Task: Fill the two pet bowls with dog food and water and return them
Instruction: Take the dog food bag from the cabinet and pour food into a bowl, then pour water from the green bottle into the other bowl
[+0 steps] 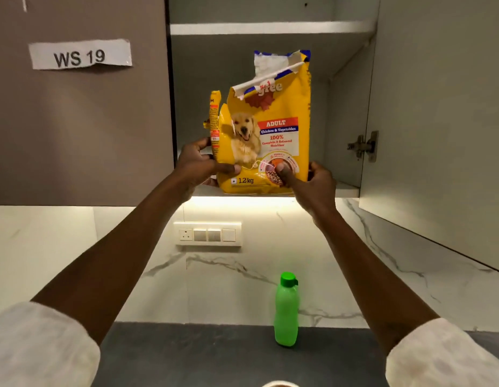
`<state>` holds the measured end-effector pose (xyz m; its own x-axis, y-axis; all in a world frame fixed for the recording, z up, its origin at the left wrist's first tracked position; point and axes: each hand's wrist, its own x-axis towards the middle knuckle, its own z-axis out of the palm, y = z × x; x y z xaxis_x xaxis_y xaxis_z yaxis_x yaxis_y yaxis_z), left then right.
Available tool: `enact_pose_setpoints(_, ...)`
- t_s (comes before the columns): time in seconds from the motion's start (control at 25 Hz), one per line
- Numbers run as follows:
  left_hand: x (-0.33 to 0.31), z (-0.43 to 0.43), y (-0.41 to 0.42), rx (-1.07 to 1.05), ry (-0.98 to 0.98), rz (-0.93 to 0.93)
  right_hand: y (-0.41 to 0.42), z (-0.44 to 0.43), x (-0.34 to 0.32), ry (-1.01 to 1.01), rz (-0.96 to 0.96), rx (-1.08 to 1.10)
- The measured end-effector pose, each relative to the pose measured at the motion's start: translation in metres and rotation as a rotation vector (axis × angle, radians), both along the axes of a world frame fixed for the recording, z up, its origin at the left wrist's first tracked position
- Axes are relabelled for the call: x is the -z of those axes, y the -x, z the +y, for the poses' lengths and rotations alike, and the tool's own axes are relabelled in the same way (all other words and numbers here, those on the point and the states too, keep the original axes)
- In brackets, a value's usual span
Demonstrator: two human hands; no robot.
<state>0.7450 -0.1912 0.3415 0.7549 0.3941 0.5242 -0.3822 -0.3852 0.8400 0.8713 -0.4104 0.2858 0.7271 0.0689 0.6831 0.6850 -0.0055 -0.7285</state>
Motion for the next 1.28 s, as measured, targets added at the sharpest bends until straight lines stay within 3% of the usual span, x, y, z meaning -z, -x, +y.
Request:
enact_pose_setpoints(0.24, -0.013, 0.02, -0.051, -0.027, 0.054, 0.039, -0.036, 0.013, -0.028, 0.219, -0.017, 0.129)
enact_pose_setpoints(0.56, 0.003, 0.039, -0.086, -0.058, 0.026, 0.023, -0.061, 0.027, -0.029, 0.291, -0.022, 0.185)
enact_pose_setpoints(0.96, 0.045, 0.029, -0.061, -0.326, -0.453, -0.131, -0.026, 0.013, 0.014, 0.182, -0.296, 0.336)
enact_pose_setpoints(1.16, 0.118, -0.002, -0.042, -0.476, -0.556, -0.497, 0.001, 0.011, 0.076, -0.012, -0.447, 0.365)
enact_pose_setpoints(1.28, 0.176, -0.015, -0.047, -0.411, -0.625, -0.42, 0.002, 0.011, 0.13, 0.066, -0.376, 0.312)
